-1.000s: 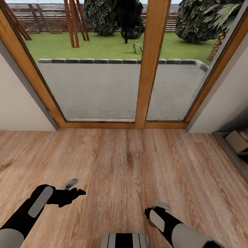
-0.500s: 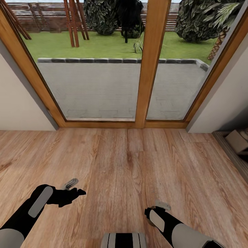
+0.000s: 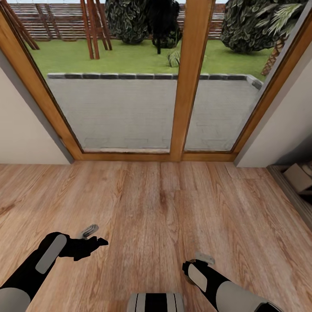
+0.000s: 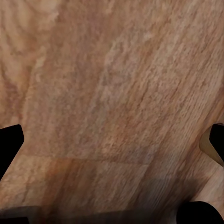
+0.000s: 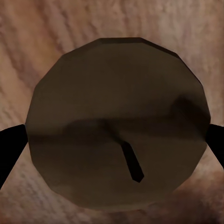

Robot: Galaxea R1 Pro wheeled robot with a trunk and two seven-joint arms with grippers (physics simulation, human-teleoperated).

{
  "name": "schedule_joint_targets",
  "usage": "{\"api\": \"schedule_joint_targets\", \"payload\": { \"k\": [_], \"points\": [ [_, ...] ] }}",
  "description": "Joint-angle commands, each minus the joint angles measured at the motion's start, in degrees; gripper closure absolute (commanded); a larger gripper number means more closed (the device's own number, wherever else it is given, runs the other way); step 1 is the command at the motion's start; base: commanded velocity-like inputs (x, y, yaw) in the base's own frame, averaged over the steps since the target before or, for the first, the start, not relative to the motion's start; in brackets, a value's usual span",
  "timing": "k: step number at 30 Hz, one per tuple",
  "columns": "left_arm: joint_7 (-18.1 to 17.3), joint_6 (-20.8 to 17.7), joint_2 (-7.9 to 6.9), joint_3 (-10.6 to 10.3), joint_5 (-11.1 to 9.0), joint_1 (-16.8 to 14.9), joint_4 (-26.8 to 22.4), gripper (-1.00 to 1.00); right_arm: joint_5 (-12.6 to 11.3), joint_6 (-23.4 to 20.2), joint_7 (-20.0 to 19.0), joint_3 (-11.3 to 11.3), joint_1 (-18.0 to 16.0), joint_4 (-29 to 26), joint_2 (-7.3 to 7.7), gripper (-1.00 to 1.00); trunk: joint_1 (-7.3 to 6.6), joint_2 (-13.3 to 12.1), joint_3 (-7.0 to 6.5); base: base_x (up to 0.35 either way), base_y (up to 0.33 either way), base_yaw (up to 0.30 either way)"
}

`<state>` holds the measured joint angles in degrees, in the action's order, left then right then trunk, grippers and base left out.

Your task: Place each of the two pumpkins and all three candles from the living room inside a cabinet in the living room (use any cabinet), then make sure every cabinet is closed, and position the cauldron so it is next to a table in the living room.

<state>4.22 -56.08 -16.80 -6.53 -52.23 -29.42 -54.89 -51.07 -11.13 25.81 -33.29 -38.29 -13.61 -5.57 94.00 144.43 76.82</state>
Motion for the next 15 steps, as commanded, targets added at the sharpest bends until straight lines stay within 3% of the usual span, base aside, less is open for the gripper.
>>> {"api": "schedule_joint_targets", "payload": {
  "k": [1, 15],
  "points": [
    [0.44, -0.08, -0.03, -0.15, -0.5, -0.02, -0.05, -1.0, -0.34, -0.3, 0.34, -0.43, -0.03, -0.12, 0.03, 1.0, -0.01, 0.02, 0.04, 0.0, 0.0, 0.0],
    [0.44, -0.1, 0.02, -0.23, -0.47, -0.02, -0.04, -1.0, -0.34, -0.3, 0.3, -0.42, -0.03, -0.16, 0.03, 1.0, -0.06, -0.01, -0.4, 0.0, 0.0, 0.0]
  ]
}}
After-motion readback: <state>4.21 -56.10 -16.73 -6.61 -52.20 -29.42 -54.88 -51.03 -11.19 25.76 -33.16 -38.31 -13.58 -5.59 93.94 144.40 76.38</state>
